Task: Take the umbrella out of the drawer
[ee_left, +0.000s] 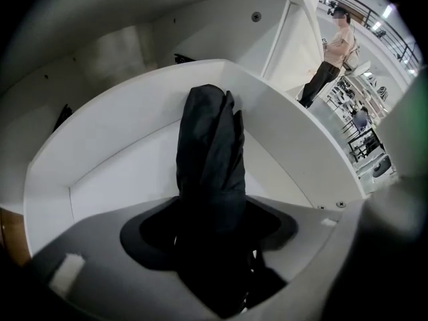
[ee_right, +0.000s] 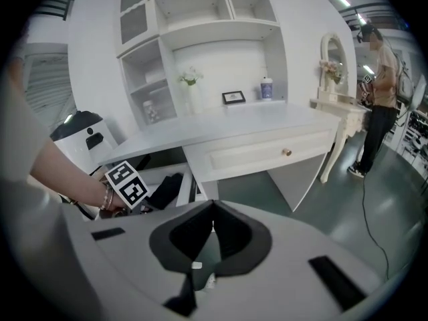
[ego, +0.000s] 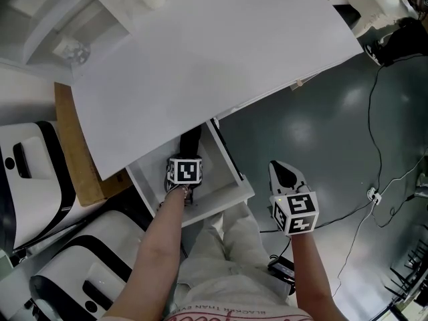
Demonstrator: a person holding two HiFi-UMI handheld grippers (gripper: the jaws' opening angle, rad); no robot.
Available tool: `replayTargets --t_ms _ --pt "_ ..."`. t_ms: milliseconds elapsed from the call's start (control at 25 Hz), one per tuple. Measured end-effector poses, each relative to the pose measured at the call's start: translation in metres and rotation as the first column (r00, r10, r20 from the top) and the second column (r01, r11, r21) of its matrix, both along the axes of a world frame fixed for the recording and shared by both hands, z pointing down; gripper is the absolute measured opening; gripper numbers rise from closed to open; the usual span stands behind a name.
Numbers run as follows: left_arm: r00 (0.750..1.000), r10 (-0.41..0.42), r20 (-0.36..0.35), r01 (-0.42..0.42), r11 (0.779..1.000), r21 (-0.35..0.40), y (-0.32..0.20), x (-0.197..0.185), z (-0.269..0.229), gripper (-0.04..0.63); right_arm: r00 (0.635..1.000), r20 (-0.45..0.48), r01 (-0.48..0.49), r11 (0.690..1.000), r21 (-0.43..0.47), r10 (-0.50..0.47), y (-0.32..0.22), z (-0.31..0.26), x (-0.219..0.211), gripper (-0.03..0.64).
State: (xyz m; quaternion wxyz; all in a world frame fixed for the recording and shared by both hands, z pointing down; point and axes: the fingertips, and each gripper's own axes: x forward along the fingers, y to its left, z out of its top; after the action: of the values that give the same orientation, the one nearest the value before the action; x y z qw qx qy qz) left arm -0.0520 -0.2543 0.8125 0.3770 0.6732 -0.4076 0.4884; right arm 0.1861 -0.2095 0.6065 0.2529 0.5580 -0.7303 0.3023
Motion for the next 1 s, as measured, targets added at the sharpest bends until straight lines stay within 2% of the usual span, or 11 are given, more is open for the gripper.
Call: replayTargets --t_ms 280,640,880,1000 --pt "1.0 0.023 -0.007 -0.023 1.0 -0.015 -0.006 0.001 -0.004 0.254 1.0 0.001 0.025 1.0 -0.011 -0.025 0.001 0.004 -0.008 0.008" --pt "0.985 0.17 0.027 -0.168 0.984 -0.052 0.01 0.0 -0.007 0.239 0.998 -0.005 0.055 0.998 0.009 -0.055 -0.003 -0.004 -0.021 0.008" --pt "0.956 0.284 0.067 -0.282 0.959 -0.042 0.021 0.002 -0.02 0.238 0.999 -0.013 0.044 0.999 0.021 -0.043 0.0 -0.013 -0.02 0.008" --pt "0.952 0.299 0.06 -0.298 0.954 -0.026 0.024 0.003 -0.026 0.238 0.999 -0.017 0.043 0.999 0.033 -0.042 0.0 -0.019 -0.022 0.008"
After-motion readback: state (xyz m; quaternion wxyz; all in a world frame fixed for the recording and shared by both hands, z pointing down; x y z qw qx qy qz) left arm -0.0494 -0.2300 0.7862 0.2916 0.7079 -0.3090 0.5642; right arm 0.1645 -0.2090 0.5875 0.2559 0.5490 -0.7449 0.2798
